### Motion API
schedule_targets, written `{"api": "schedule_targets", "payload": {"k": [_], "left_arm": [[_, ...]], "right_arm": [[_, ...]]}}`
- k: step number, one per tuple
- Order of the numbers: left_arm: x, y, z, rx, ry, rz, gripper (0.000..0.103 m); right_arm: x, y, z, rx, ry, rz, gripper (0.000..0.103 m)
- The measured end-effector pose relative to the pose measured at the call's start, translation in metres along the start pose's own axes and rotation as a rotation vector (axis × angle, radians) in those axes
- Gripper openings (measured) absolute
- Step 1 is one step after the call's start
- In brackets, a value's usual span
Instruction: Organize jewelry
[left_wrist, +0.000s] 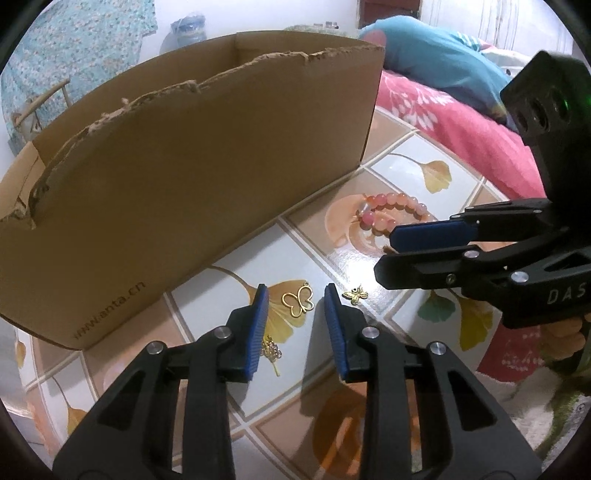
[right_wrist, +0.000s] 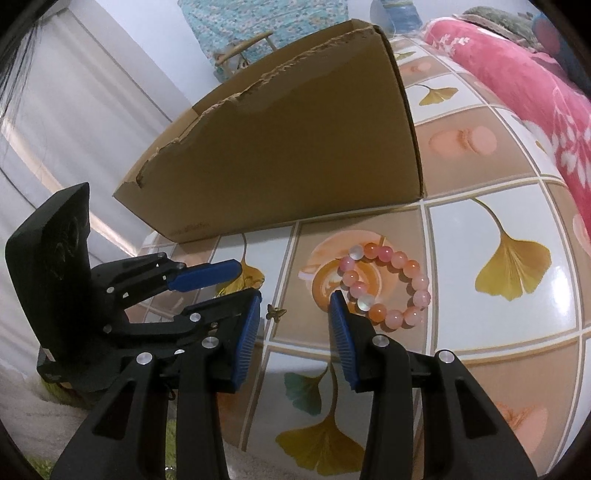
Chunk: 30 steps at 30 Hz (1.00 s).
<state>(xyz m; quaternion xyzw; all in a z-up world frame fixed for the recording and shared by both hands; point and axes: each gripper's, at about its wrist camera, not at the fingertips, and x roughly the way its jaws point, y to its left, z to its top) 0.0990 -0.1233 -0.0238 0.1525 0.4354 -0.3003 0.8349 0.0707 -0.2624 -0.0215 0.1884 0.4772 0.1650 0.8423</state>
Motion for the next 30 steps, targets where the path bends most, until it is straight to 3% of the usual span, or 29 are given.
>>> {"api": "schedule_targets", "payload": {"k": [10,23,30], "left_arm": [[0.0,-0.004,0.001,0.016,0.015,0.004,0.014],[0.0,-0.01,0.0,0.048,0.007,0.007,0.007],[-0.004,-0.013,-0.005,0.119,0.018,0.013,0.007]], "right_arm": [[-0.005,-0.005,-0.002,0.014,-0.006,0.017,0.039],[-0.007,-0.007,-0.003,0.02,-0.009,0.013,0.039],[-0.009,-0.008,-0.002,0.019,-0.004,0.014,0.039]]}}
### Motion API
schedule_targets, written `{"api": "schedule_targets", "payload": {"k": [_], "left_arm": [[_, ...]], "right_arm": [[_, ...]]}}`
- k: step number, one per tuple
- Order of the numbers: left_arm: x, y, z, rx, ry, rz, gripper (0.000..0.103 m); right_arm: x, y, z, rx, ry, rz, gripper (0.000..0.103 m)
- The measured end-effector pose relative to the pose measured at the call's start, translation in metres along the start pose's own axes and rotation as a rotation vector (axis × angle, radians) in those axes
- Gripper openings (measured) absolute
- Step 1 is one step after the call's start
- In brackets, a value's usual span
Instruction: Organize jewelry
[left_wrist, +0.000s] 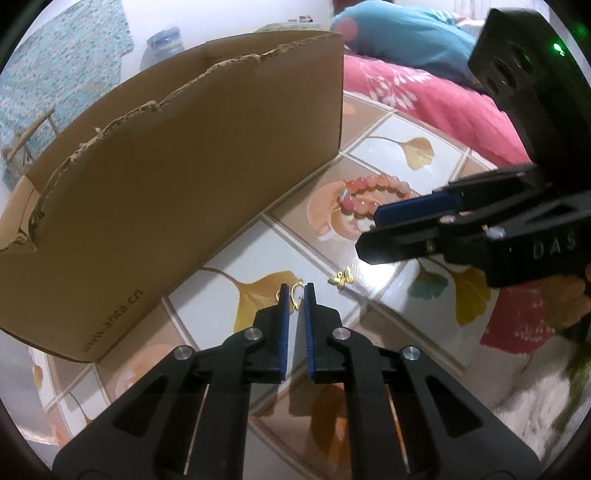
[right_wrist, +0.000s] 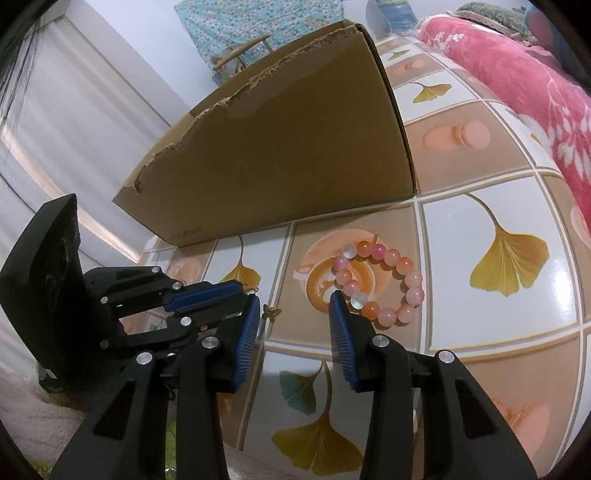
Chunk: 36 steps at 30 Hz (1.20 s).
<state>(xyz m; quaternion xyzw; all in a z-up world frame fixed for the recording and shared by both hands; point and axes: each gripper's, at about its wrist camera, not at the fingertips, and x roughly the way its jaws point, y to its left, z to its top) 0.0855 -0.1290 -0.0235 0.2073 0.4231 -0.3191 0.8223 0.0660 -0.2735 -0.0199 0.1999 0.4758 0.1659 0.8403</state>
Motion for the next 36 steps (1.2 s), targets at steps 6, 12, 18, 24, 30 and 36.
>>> {"api": "schedule_targets", "payload": {"k": [6,12,18,24,30,36], "left_arm": [[-0.006,0.01,0.004,-0.091,-0.015,-0.054,0.026],[0.005,0.017,0.006,-0.154,0.018,-0.044,0.026],[0.007,0.014,0.005,-0.132,0.014,-0.011,0.024],[0.006,0.012,0.004,-0.14,0.004,-0.004,0.014],[0.004,0.013,0.001,-0.136,-0.01,-0.005,0.014],[0.002,0.017,-0.004,-0.138,-0.014,0.009,0.014]], "right_arm": [[0.004,0.005,0.001,-0.006,-0.003,-0.003,0.039],[0.003,0.018,-0.003,-0.092,-0.029,-0.093,0.039],[0.001,0.035,-0.008,-0.216,-0.052,-0.172,0.039],[0.003,0.043,-0.008,-0.25,-0.053,-0.182,0.039],[0.006,0.042,-0.004,-0.249,-0.048,-0.184,0.039],[0.01,0.05,-0.01,-0.307,-0.03,-0.199,0.039]]}}
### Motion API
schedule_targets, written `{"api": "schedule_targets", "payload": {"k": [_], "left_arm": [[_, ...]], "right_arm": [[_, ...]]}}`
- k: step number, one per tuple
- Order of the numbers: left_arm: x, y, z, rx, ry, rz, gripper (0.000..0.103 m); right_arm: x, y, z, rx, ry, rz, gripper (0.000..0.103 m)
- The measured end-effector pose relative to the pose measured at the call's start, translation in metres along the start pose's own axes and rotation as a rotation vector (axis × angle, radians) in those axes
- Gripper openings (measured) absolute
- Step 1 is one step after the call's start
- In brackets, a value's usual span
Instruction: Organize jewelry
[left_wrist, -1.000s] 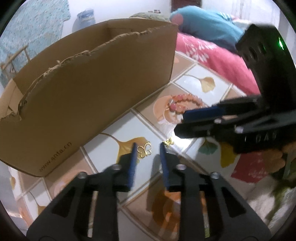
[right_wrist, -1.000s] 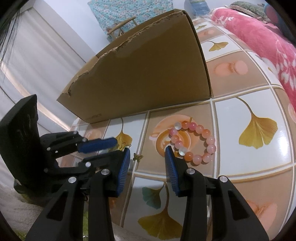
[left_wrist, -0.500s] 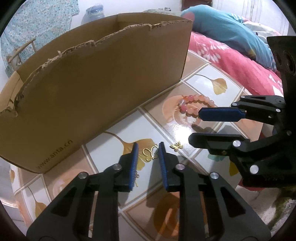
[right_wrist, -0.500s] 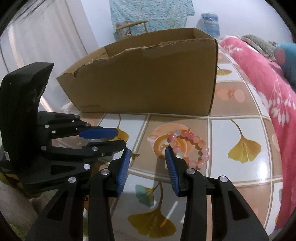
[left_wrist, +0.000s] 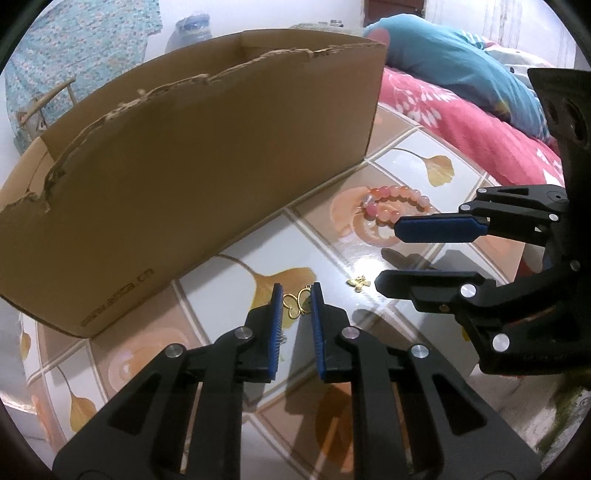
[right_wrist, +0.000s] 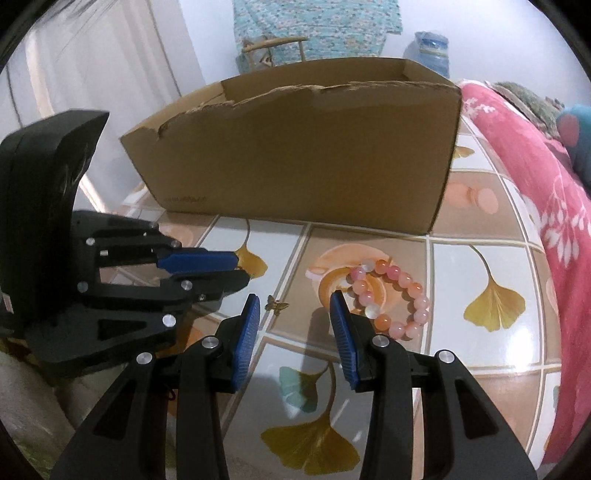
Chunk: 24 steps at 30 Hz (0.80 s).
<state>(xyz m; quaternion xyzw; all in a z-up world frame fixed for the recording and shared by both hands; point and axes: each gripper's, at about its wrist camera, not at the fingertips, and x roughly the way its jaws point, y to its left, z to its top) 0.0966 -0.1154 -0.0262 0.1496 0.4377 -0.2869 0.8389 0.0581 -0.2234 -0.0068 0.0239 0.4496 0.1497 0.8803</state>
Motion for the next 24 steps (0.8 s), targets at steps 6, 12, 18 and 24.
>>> {"api": "schedule_targets", "payload": {"k": [6,12,18,24], "left_arm": [[-0.002,0.006,-0.003,-0.018,-0.008,-0.001,0.014],[-0.004,0.008,-0.004,-0.019,-0.014,-0.012,0.014],[-0.005,0.01,-0.004,-0.014,-0.017,-0.019,0.014],[-0.005,0.009,-0.004,-0.013,-0.017,-0.017,0.014]], "right_arm": [[0.009,0.013,0.001,-0.056,0.026,-0.028,0.029],[0.015,0.015,0.001,-0.073,0.042,-0.05,0.02],[0.019,0.021,0.002,-0.129,0.047,-0.058,0.018],[0.025,0.031,0.006,-0.175,0.06,-0.058,0.013]]}}
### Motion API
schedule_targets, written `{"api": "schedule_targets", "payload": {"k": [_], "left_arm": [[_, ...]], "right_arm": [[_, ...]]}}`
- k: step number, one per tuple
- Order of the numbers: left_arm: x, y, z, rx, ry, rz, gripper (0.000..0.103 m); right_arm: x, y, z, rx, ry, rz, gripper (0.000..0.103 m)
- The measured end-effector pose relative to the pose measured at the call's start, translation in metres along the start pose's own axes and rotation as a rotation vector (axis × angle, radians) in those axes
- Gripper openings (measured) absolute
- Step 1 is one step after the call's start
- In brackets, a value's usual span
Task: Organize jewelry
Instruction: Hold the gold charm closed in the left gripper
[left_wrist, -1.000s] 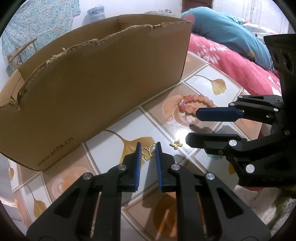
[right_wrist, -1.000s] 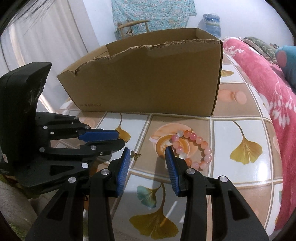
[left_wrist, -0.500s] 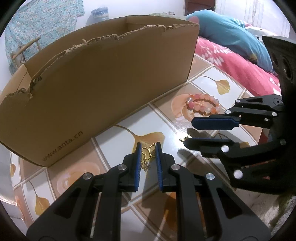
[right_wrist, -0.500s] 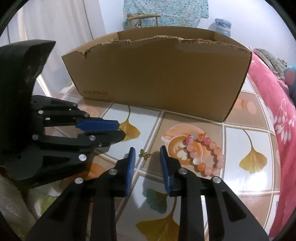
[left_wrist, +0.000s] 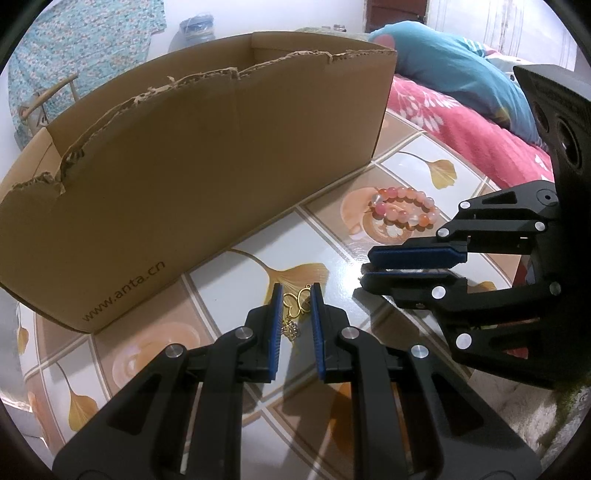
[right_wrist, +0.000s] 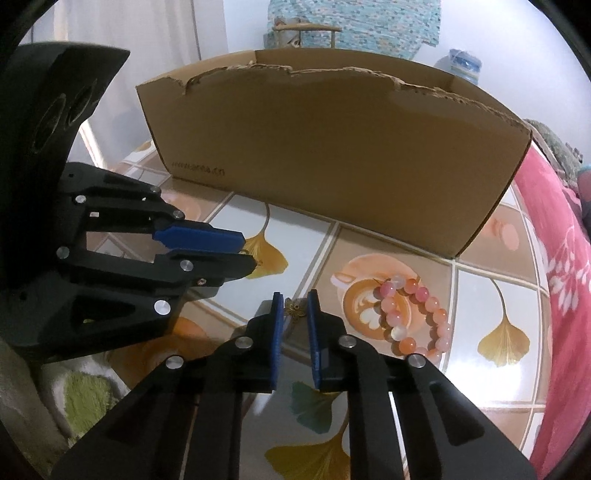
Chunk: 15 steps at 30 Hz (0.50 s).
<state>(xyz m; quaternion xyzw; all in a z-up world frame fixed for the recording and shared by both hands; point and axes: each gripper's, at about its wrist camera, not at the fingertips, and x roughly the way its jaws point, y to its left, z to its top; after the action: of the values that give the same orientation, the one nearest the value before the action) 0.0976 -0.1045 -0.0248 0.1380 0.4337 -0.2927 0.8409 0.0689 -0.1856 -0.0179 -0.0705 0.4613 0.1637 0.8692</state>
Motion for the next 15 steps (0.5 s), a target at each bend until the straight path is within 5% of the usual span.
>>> {"api": "schedule_targets", "payload": {"k": [15], "left_arm": [[0.001,-0.0007,-0.0003,0.014,-0.007,0.002,0.014]], "right_arm": [[-0.0043,0.0027,-0.0051,0.001,0.004,0.001,0.008]]}}
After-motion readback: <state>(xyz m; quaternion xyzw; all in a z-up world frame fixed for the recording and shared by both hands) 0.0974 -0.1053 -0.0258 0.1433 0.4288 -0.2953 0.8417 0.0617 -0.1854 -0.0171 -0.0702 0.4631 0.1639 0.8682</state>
